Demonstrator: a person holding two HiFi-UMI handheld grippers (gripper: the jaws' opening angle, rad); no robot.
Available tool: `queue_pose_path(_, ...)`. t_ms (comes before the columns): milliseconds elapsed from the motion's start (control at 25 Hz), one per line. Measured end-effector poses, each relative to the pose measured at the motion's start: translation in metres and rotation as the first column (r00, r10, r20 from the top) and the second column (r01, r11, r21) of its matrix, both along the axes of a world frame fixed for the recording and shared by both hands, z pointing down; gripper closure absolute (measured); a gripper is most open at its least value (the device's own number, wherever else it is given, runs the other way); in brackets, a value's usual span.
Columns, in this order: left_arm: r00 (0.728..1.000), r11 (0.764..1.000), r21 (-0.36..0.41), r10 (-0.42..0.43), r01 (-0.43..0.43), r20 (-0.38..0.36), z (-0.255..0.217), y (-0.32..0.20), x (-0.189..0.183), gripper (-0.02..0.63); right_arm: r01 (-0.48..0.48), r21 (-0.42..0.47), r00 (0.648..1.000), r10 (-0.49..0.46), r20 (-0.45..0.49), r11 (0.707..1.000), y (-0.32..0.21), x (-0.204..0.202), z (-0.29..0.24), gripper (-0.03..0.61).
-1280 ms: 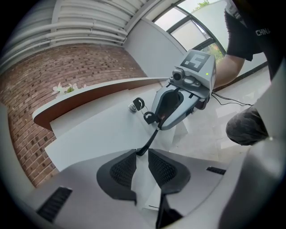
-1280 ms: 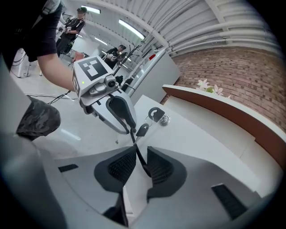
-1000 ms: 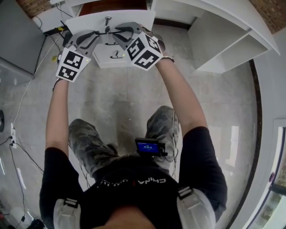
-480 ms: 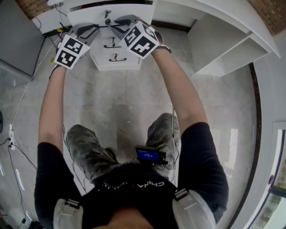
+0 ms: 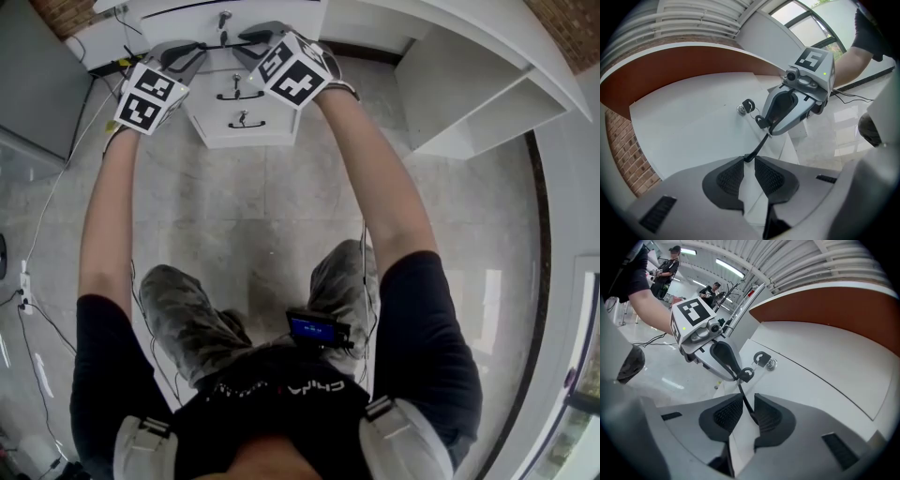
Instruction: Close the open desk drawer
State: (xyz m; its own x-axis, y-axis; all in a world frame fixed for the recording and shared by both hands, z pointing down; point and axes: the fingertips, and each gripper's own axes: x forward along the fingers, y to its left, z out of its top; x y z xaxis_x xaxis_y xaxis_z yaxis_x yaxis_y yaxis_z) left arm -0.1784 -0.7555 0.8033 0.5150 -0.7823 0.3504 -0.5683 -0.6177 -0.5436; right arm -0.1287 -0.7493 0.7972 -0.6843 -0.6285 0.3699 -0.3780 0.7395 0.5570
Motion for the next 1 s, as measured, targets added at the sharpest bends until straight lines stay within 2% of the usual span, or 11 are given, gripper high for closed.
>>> queue_pose_path(120,1.000,1.000,-0.005,-0.019,0.019,-0.004,0.000,0.001,0.001,0.537,-0.002,-0.019,1.000,0.002,0.020,1.000,0.001,0.000,0.000,0.495)
queue_pose_path(280,0.998,0.997,-0.059,-0.052,0.051,-0.021,0.003,0.005,-0.002,0.537,0.001,-0.062,0.999,0.001,0.033,0.998,0.005,-0.001,0.000,0.491)
queue_pose_path(400,0.999,0.997,-0.057,-0.050,0.051,0.016,0.003,0.012,-0.002,0.537,-0.018,-0.080,1.000,0.019,0.017,0.997,0.009,0.004,0.002,0.464)
queue_pose_path(520,0.999,0.998,-0.042,-0.050,0.050,0.006,-0.004,0.022,-0.003,0.558,-0.040,-0.082,0.998,0.044,0.043,0.996,0.014,0.017,-0.007,0.460)
queue_pose_path(600,0.999,0.998,-0.036,-0.048,0.048,-0.012,-0.007,0.032,-0.002,0.598,-0.055,-0.087,0.995,0.062,0.081,0.995,0.022,0.025,-0.014,0.460)
queue_pose_path(840,0.996,0.999,-0.051,-0.021,0.016,-0.092,-0.004,0.076,0.017,0.601,-0.076,-0.129,0.984,0.096,0.150,0.989,0.059,0.039,-0.017,0.467)
queue_pose_path(1000,0.992,0.997,-0.079,-0.005,-0.005,-0.122,0.001,0.104,0.023,0.601,-0.122,-0.172,0.959,0.160,0.235,0.978,0.082,0.051,-0.019,0.521)
